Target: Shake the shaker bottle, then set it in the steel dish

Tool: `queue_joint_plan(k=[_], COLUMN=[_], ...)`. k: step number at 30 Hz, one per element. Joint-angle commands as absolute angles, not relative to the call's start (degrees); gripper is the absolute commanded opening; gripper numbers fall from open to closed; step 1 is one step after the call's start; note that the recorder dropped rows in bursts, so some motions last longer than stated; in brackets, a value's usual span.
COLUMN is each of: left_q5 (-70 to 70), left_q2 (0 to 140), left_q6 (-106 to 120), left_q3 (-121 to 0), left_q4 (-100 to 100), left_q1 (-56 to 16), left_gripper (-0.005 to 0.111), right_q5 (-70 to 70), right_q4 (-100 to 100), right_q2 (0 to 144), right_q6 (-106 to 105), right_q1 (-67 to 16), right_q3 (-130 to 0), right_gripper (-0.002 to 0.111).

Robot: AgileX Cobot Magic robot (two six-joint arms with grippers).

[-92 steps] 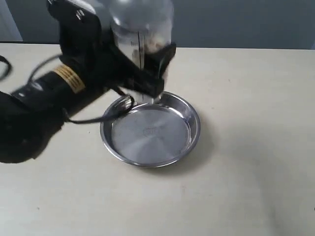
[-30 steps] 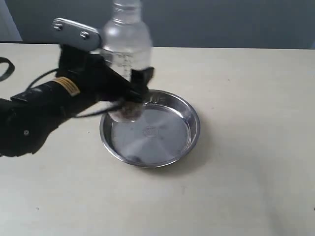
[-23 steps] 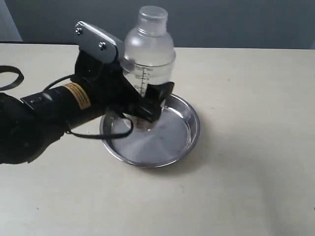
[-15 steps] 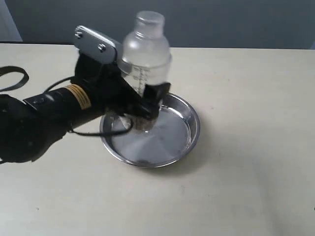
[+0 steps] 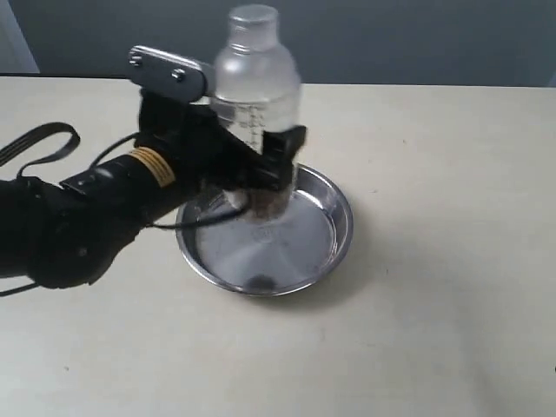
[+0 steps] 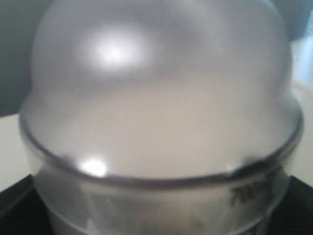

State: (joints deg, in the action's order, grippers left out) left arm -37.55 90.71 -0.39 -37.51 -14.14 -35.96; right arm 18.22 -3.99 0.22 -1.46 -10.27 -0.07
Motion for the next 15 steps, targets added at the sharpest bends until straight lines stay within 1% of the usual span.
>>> queue_joint_plan(k=[1, 2, 4, 5, 6, 7, 8, 9, 10, 11, 12, 13, 14, 15], left_q5=[-37.9, -38.7, -40.2, -40.1, -38.7, -37.6, -37.9, -38.4, -40.0, -41.3, -40.0, -37.6, -37.1, -37.6], left_q2=[91.2, 91.5, 92.4, 92.7, 92.6, 92.5, 92.8, 93.1, 93.9, 94.2, 94.2, 93.7, 93.4, 93.3], left_q6=[2.8, 2.9, 1.6, 1.3, 1.6, 2.6, 3.8, 4.1, 4.3, 4.0, 4.1, 2.8, 1.5, 1.5], left_q3=[-38.1, -38.1, -38.2, -38.2, -38.2, -38.2, -38.2, -38.2, -38.3, -38.3, -38.3, -38.3, -38.3, -38.3], left_q4=[1.7, 2.4, -23.5, -24.4, -15.8, 0.5, 2.0, -6.1, -25.4, -32.2, -29.1, -11.8, 1.2, 7.1], left_q1=[-36.4, -36.4, -36.2, -36.6, -37.0, -37.3, -37.3, -37.2, -36.8, -36.8, -37.0, -37.6, -38.2, -38.4], left_gripper=[0.0, 0.0, 0.0, 0.0, 0.0, 0.0, 0.0, 0.0, 0.0, 0.0, 0.0, 0.0, 0.0, 0.0], right_q5=[17.5, 17.5, 17.5, 17.5, 17.5, 17.5, 17.5, 17.5, 17.5, 17.5, 17.5, 17.5, 17.5, 17.5], right_q4=[-3.7, -3.7, -3.7, -3.7, -3.7, -3.7, -3.7, -3.7, -3.7, -3.7, -3.7, -3.7, -3.7, -3.7], right_q2=[0.0, 0.0, 0.0, 0.0, 0.0, 0.0, 0.0, 0.0, 0.0, 0.0, 0.0, 0.0, 0.0, 0.0], right_q6=[-1.5, -1.5, -1.5, -1.5, -1.5, -1.5, -1.5, -1.5, -1.5, -1.5, -1.5, -1.5, -1.5, -1.5], right_q1=[-10.3, -10.3, -10.3, -10.3, -10.3, -10.3, -10.3, -10.3, -10.3, -10.3, -10.3, -10.3, -10.3, -10.3], right_q3=[0.0, 0.0, 0.0, 0.0, 0.0, 0.0, 0.0, 0.0, 0.0, 0.0, 0.0, 0.0, 0.0, 0.0], right_gripper=[-0.001, -0.001, -0.001, -0.001, -0.001, -0.001, -0.001, -0.001, -0.001, -0.001, -0.001, -0.001, -0.001, -0.001])
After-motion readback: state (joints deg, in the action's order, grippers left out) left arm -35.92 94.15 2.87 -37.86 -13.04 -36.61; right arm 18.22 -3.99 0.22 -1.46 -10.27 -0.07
